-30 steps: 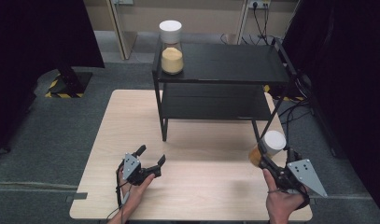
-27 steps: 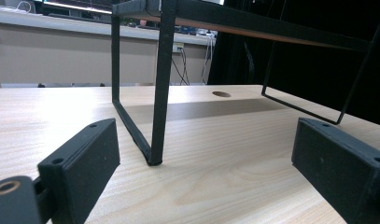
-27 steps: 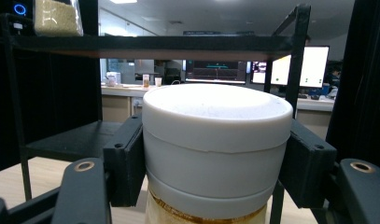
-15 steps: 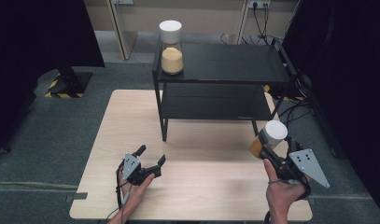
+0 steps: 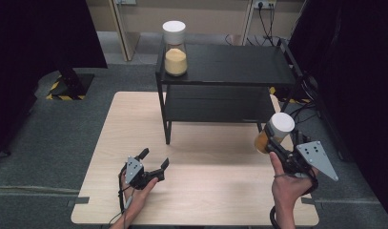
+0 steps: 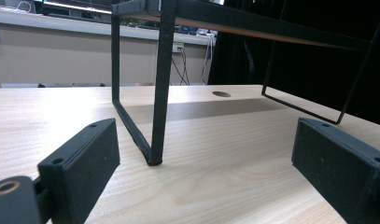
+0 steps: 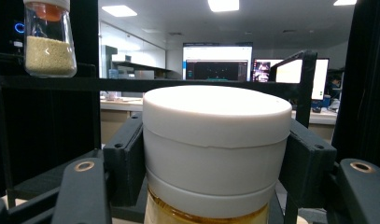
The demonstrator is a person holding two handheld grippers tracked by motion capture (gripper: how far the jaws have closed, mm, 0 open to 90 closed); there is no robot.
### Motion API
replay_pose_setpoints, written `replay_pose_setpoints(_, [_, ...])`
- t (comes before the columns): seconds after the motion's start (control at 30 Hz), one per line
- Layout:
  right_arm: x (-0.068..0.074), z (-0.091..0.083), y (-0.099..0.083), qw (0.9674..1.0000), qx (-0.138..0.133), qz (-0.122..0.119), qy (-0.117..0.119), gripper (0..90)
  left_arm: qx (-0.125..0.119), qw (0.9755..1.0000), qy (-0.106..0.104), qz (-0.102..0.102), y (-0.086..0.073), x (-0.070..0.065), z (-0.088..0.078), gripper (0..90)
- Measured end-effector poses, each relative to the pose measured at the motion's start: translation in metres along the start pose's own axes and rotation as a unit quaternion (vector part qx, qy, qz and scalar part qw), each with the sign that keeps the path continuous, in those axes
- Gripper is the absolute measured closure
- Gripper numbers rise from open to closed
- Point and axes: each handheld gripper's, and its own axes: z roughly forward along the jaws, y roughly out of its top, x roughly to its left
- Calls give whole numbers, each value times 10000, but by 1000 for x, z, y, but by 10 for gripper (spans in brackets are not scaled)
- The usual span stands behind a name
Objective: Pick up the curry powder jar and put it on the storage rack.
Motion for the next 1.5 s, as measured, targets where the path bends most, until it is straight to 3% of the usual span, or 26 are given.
replay_pose_setpoints(1.5, [4,41,49,9993,-372,42,65,339,21,10000,1,8,1,0,1,69])
